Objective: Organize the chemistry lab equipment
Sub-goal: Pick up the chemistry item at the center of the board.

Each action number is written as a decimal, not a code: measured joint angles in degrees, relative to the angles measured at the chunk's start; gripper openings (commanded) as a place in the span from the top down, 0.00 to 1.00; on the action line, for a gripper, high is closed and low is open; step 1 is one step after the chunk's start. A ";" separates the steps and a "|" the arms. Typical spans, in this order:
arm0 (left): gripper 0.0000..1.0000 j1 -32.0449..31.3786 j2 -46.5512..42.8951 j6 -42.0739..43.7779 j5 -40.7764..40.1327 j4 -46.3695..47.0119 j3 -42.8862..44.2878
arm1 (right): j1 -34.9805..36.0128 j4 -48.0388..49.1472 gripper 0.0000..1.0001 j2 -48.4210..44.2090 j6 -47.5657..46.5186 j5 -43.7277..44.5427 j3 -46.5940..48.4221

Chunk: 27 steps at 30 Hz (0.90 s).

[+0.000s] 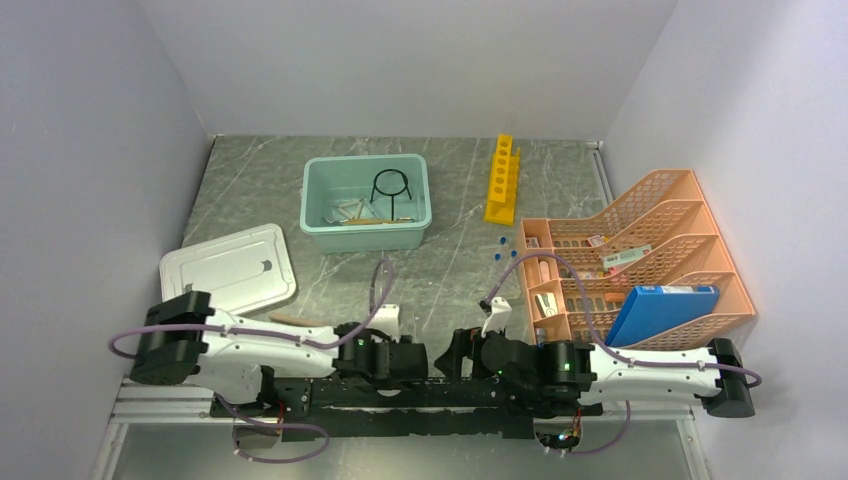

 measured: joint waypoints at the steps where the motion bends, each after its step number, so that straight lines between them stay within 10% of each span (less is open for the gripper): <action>1: 0.95 0.63 -1.09 0.74 0.07 0.72 -0.28 | 0.00 0.17 0.01 -0.07 -0.04 -0.13 -0.04; 27: 0.95 28.61 -30.23 21.09 23.63 46.95 -18.27 | 0.00 23.43 0.10 -6.45 -16.04 -7.23 -2.49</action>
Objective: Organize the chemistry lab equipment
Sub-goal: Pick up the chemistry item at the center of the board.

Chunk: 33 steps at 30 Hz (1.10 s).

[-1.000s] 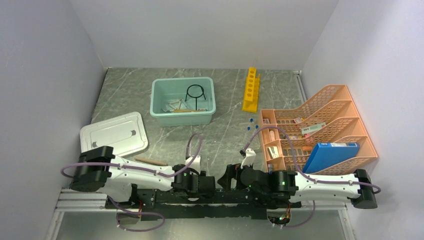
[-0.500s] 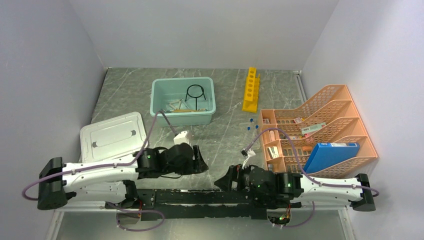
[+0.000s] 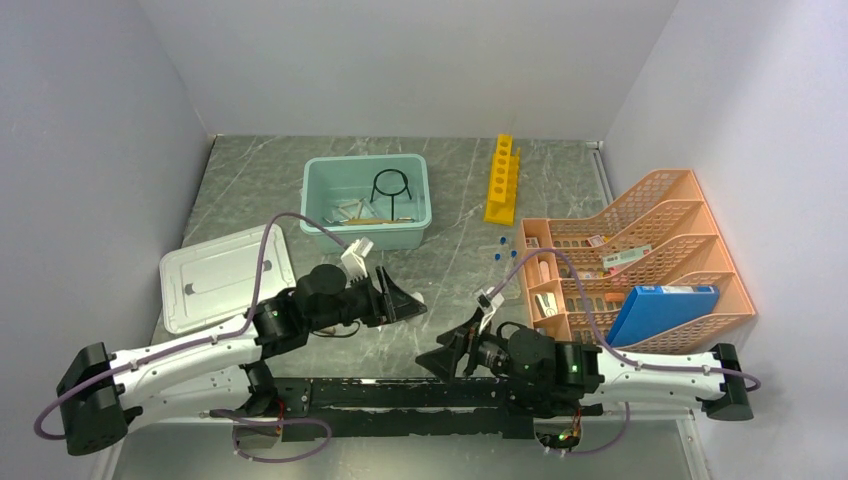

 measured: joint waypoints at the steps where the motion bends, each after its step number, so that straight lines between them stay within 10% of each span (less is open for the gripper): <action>1: 0.95 0.72 0.00 -0.39 1.18 1.77 -0.63 | 0.02 1.16 0.11 1.01 -1.42 0.31 0.76; 17: 0.95 3.52 -3.15 -12.22 7.56 15.69 -9.29 | 0.02 14.73 0.30 18.38 -13.40 8.33 10.88; 24: 0.95 3.63 -7.15 -15.78 7.52 18.36 -12.66 | 0.00 16.48 0.52 21.29 -14.78 9.11 12.44; 30: 0.95 3.74 -8.85 -18.08 7.04 19.32 -14.49 | 0.07 17.38 1.00 23.15 -15.26 8.96 13.46; 33: 0.95 4.04 -9.90 -18.47 6.32 20.83 -15.52 | 0.07 17.66 1.00 23.85 -14.32 9.01 13.64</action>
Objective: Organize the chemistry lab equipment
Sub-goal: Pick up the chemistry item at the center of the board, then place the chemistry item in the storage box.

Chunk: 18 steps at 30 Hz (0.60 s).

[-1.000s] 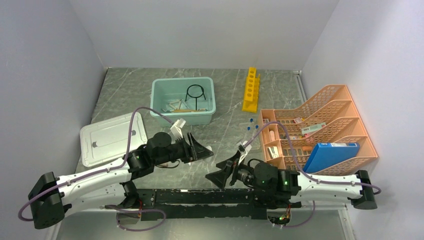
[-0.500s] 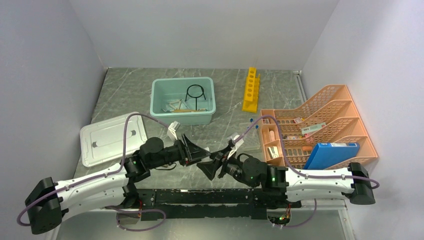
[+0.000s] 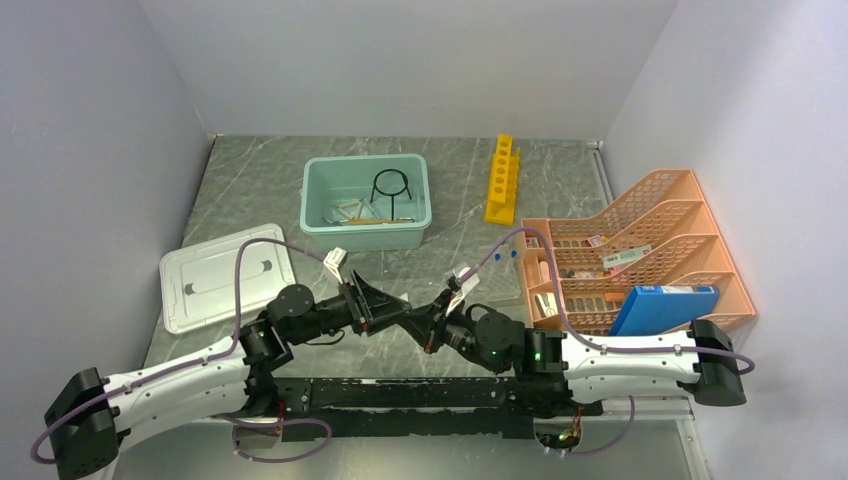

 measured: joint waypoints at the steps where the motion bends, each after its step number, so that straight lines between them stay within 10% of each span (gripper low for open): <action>1: 0.95 0.00 -0.07 -0.13 -0.04 0.09 -0.02 | -0.02 -0.07 1.00 0.31 -0.11 0.15 0.20; 3: 0.89 0.09 0.11 -0.20 -0.28 0.09 -0.02 | -0.07 -0.26 1.00 0.74 -0.15 0.61 0.46; 7: 0.46 0.26 0.26 -0.11 -0.26 -0.28 0.09 | -0.07 -0.55 1.00 0.87 -0.17 0.98 0.55; 18: 0.06 1.46 0.92 10.45 -5.01 -20.81 17.62 | -0.17 -5.70 1.00 6.10 -5.57 5.49 11.45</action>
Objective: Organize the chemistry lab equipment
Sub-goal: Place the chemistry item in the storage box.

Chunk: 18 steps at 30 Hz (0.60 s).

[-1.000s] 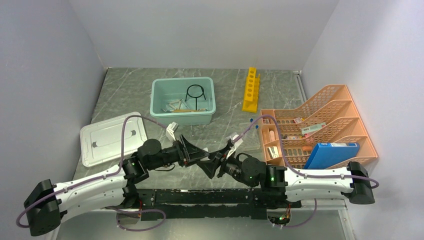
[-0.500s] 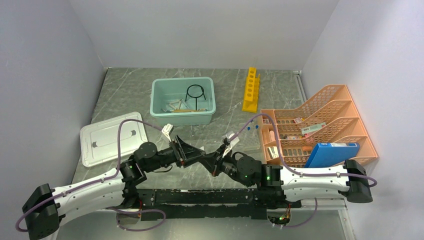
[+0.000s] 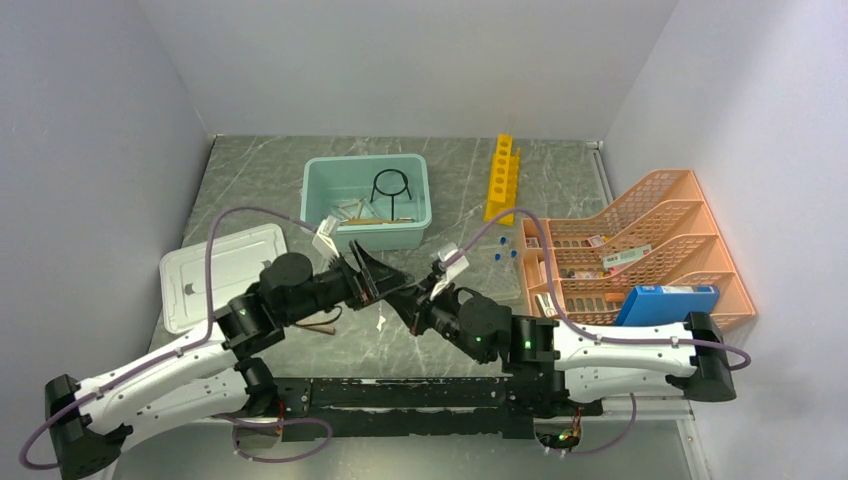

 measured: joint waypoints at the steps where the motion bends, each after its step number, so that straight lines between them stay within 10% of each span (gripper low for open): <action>1: 0.06 0.04 0.28 1.99 -1.07 -3.43 2.95 | -0.13 -0.13 1.00 1.18 -1.01 0.37 1.70; 18: 0.04 0.42 8.90 25.75 -36.79 -48.06 44.65 | -20.57 -13.09 1.00 30.75 -14.38 -14.84 34.47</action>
